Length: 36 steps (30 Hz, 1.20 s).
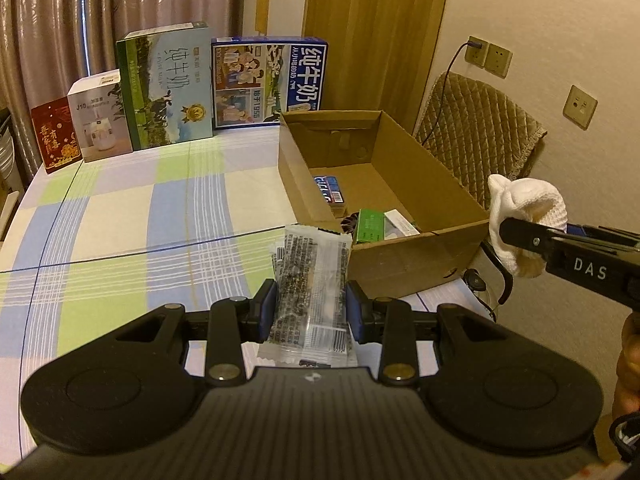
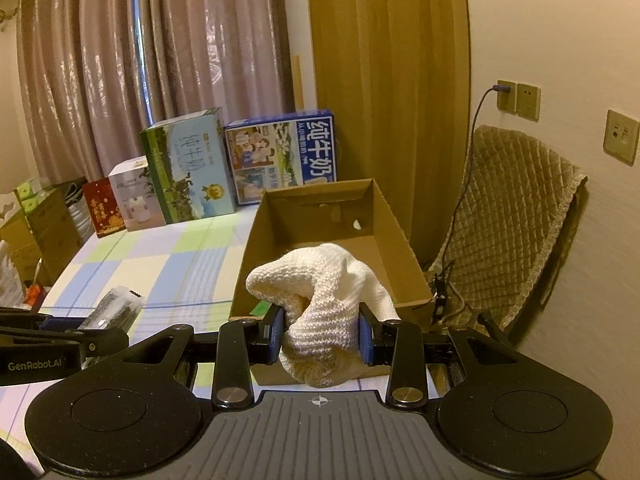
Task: Organize objects
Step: 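Lower the silver packet and white glove into the cardboard box with both grippers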
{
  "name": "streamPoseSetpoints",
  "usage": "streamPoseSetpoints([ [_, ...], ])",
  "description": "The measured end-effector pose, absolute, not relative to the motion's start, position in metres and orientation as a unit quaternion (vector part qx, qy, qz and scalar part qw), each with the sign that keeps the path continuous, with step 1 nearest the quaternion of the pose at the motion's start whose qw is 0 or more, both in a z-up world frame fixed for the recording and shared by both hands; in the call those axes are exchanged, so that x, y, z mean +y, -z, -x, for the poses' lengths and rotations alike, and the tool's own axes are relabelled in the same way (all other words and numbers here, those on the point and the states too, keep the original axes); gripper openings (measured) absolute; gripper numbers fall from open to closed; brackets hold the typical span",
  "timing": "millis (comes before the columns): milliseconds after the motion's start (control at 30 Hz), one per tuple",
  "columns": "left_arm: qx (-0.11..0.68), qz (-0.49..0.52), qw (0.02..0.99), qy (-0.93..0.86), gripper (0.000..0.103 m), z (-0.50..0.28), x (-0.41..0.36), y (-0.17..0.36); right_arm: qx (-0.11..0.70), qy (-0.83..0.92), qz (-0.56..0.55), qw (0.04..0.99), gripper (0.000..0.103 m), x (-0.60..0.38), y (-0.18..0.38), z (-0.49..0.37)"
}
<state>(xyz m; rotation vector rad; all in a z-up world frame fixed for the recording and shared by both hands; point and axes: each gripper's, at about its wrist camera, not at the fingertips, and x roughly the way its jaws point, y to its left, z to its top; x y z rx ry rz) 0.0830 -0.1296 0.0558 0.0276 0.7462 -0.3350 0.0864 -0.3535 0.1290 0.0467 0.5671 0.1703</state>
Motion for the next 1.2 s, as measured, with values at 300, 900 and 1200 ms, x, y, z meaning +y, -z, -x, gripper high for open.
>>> streamPoseSetpoints([
  [300, 0.363, -0.019, 0.916, 0.170, 0.031, -0.086, -0.138, -0.055, 0.282, -0.079, -0.026, 0.956, 0.034, -0.362, -0.127, -0.088],
  [900, 0.365, -0.021, 0.912, 0.183, 0.031, -0.096, -0.156, -0.053, 0.283, -0.073, -0.022, 0.956, 0.034, -0.372, -0.131, -0.099],
  [1200, 0.365, -0.017, 0.910, 0.194, 0.031, -0.110, -0.167, -0.055, 0.283, -0.076, -0.012, 0.956, 0.034, -0.375, -0.136, -0.113],
])
